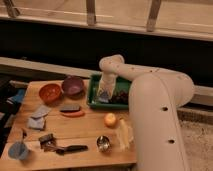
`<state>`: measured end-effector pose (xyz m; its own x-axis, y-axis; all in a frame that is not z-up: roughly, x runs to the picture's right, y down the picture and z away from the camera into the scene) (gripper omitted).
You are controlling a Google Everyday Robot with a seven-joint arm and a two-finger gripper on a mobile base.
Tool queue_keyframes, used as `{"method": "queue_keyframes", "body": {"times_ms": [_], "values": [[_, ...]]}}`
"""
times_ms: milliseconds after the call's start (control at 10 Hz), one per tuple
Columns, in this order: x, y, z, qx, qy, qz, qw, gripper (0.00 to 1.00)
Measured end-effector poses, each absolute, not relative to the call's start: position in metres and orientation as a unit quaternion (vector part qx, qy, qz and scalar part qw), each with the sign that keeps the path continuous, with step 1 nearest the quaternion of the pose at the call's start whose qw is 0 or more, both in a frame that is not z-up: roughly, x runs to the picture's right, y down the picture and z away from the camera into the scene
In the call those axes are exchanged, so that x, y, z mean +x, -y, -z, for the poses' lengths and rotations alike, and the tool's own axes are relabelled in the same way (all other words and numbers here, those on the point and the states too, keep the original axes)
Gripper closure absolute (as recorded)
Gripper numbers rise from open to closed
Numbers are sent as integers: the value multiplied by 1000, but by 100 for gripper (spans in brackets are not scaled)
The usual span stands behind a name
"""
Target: Wipe tray with sponge
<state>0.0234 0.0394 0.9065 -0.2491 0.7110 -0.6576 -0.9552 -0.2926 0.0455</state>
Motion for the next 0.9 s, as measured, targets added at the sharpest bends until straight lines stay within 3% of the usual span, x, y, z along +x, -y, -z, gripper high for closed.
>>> {"method": "queue_keyframes", "body": {"times_ms": [500,900], "values": [[39,3,-934,-234,-223,-778,539,100],[3,6,-930,-265,-204,-765,551,100]]}}
